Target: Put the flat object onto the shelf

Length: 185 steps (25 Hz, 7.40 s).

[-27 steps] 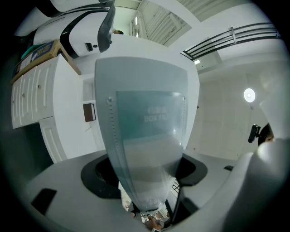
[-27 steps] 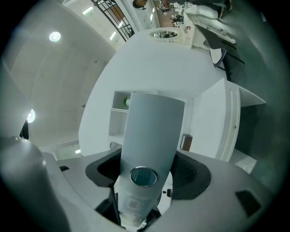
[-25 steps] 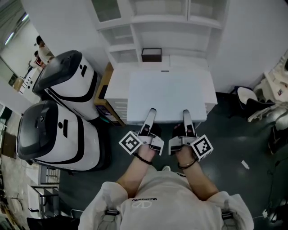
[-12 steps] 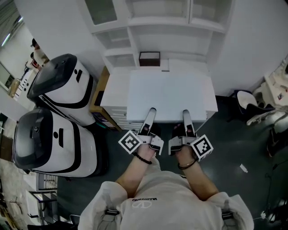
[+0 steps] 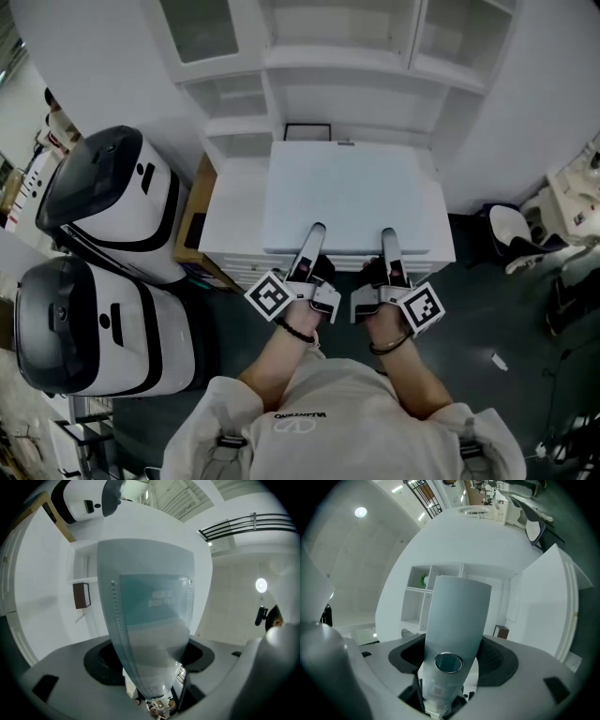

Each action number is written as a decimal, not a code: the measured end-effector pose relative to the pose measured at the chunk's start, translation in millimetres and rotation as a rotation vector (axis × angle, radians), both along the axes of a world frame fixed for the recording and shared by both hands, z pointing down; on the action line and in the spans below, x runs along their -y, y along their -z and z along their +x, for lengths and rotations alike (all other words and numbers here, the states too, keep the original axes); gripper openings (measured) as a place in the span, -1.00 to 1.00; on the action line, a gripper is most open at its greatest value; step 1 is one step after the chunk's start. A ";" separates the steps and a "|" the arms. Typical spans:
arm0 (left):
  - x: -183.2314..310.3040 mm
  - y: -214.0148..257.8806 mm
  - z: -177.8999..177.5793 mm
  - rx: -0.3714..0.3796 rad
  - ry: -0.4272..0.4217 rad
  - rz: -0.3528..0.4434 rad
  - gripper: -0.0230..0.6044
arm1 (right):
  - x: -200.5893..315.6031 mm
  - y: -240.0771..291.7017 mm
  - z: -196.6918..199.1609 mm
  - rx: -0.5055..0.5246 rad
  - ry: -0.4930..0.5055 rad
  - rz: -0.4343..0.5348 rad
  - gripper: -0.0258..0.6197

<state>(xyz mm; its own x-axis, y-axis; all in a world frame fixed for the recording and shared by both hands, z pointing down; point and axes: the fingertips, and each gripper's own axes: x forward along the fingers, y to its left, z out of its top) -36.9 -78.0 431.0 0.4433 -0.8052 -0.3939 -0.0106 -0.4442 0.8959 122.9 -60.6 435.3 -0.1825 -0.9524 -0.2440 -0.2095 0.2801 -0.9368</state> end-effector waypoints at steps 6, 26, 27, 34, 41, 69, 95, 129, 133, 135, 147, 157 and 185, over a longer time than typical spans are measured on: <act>57.3 17.8 -15.2 -0.003 -0.034 0.027 0.09 | 52.2 18.2 -16.2 0.000 -0.030 0.031 0.08; 185.0 79.2 -9.2 0.024 -0.065 0.068 0.09 | 178.7 79.7 -9.5 0.003 -0.072 0.128 0.08; 191.0 81.9 -7.9 0.022 -0.062 0.065 0.09 | 185.9 83.4 -8.2 0.001 -0.068 0.132 0.08; 229.3 108.8 -3.9 0.039 -0.020 0.109 0.09 | 230.6 111.9 -3.0 0.004 -0.023 0.189 0.08; 270.5 122.6 6.6 0.045 0.016 0.130 0.09 | 278.7 126.4 7.6 0.000 0.024 0.208 0.08; 366.5 143.8 4.5 0.063 -0.012 0.021 0.09 | 373.8 145.6 4.7 0.028 -0.014 0.127 0.08; 425.2 150.5 -6.3 0.069 -0.006 -0.025 0.11 | 431.6 157.6 -5.7 0.016 -0.013 0.069 0.12; 356.8 167.3 -11.0 1.163 0.455 0.439 -0.91 | 367.4 166.4 -38.1 -0.766 -0.177 0.262 -0.89; 367.6 166.4 -12.0 1.155 0.463 0.424 -0.91 | 381.7 164.0 -35.0 -0.743 -0.164 0.235 -0.89; 373.3 167.0 -11.7 1.151 0.462 0.421 -0.91 | 388.2 164.0 -33.9 -0.722 -0.154 0.228 -0.89; 409.8 167.6 -7.1 1.128 0.449 0.399 -0.91 | 426.5 166.0 -28.4 -0.694 -0.117 0.197 -0.89; 424.5 168.7 -10.7 1.114 0.454 0.386 -0.91 | 436.0 166.0 -31.8 -0.673 -0.096 0.198 -0.89; 327.0 111.7 -75.3 1.180 0.520 0.516 -0.91 | 328.6 112.0 51.4 -0.910 -0.230 0.245 -0.89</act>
<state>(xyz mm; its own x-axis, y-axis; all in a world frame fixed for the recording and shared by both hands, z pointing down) -112.2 -405.1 319.2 0.4158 -0.8583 -0.3007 -0.9026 -0.4300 -0.0206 174.2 -389.2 323.2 -0.2153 -0.9301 -0.2975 -0.8994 0.3076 -0.3107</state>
